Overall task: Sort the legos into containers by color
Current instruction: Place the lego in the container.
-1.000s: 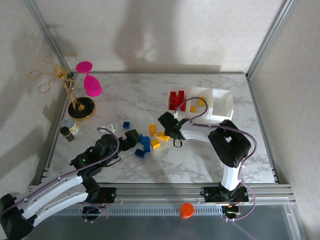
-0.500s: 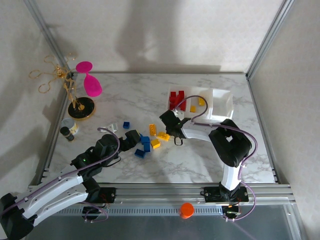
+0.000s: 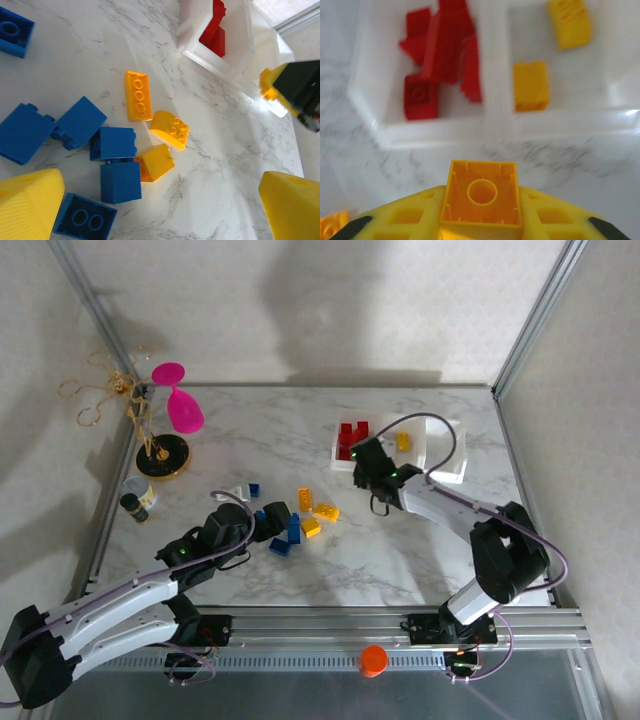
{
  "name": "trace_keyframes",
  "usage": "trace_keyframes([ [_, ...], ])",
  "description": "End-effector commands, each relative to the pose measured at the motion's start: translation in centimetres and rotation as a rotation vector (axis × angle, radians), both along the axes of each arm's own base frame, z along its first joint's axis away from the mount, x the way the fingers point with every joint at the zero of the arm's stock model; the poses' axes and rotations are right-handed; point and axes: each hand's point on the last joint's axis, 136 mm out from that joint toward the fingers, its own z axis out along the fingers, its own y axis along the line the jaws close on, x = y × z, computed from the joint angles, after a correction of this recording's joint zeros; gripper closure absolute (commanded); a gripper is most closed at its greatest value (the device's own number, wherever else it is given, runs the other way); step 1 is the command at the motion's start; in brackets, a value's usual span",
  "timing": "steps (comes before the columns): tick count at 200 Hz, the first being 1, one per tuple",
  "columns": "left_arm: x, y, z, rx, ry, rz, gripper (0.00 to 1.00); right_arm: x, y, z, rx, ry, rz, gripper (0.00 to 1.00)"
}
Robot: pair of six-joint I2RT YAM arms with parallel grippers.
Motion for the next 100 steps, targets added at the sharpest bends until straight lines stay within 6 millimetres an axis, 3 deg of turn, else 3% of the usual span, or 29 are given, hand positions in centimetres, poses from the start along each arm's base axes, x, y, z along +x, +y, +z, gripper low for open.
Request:
trace_keyframes([
  [1, 1.0, -2.2, 2.9, -0.041, -0.069, -0.05, 0.0, 2.2, -2.9, 1.7, -0.051, -0.022, -0.031, 0.66],
  [50, 2.7, -4.3, 3.5, -0.053, -0.08, -0.055, 0.0, 9.5, -6.1, 1.7, -0.091, -0.068, -0.067, 0.66],
  [63, 3.2, -4.5, 3.7, -0.044, -0.084, -0.049, 0.0, 11.1, -6.8, 0.6, -0.094, -0.041, -0.083, 0.65],
  [79, 3.6, -4.8, 3.7, -0.032, -0.082, -0.049, 0.0, 12.8, -6.7, -0.2, -0.076, -0.026, -0.068, 0.61],
  [100, 3.8, -5.0, 3.7, -0.026, -0.084, -0.049, 0.0, 13.9, -6.3, 0.2, -0.08, -0.041, -0.046, 0.51],
])
